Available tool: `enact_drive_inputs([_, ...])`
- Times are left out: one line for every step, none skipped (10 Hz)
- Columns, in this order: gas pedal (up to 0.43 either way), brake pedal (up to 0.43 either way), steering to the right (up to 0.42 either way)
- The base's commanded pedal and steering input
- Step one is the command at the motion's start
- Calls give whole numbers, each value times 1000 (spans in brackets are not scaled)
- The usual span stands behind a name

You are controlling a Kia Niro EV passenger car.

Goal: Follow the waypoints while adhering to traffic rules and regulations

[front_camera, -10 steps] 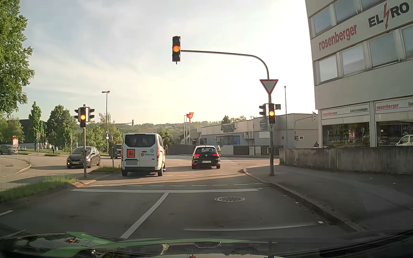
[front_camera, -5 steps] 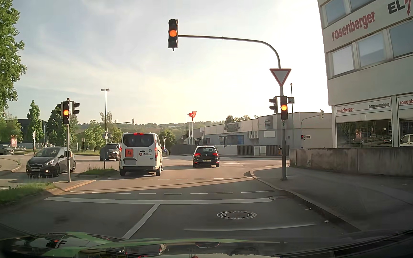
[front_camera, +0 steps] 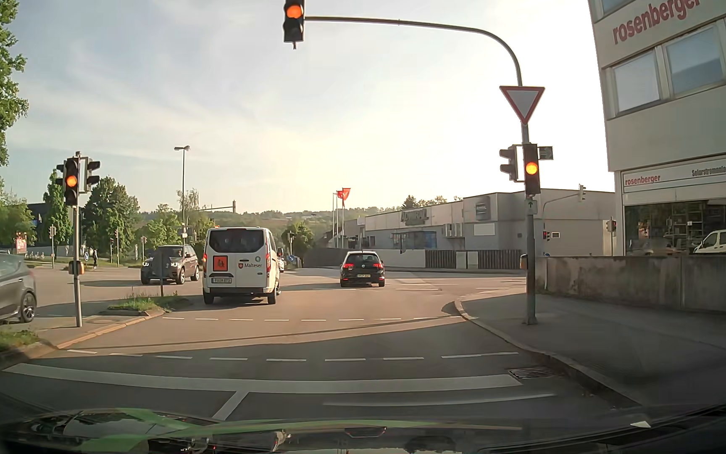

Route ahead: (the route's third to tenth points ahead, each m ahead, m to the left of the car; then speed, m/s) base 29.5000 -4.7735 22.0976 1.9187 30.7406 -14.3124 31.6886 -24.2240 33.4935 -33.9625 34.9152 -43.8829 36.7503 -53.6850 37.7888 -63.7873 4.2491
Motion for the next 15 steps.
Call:
enact_drive_inputs([20, 0, -30])
enact_drive_inputs([8, 0, -29])
enact_drive_inputs([8, 0, -29])
enact_drive_inputs([8, 0, -29])
enact_drive_inputs([8, 0, -29])
enact_drive_inputs([0, 0, -29])
enact_drive_inputs([0, 0, -29])
enact_drive_inputs([0, 0, -29])
enact_drive_inputs([0, 0, -30])
enact_drive_inputs([0, 0, -32])
enact_drive_inputs([0, 0, -33])
enact_drive_inputs([0, 0, -33])
enact_drive_inputs([0, 0, -32])
enact_drive_inputs([0, 0, -30])
enact_drive_inputs([0, 0, -29])
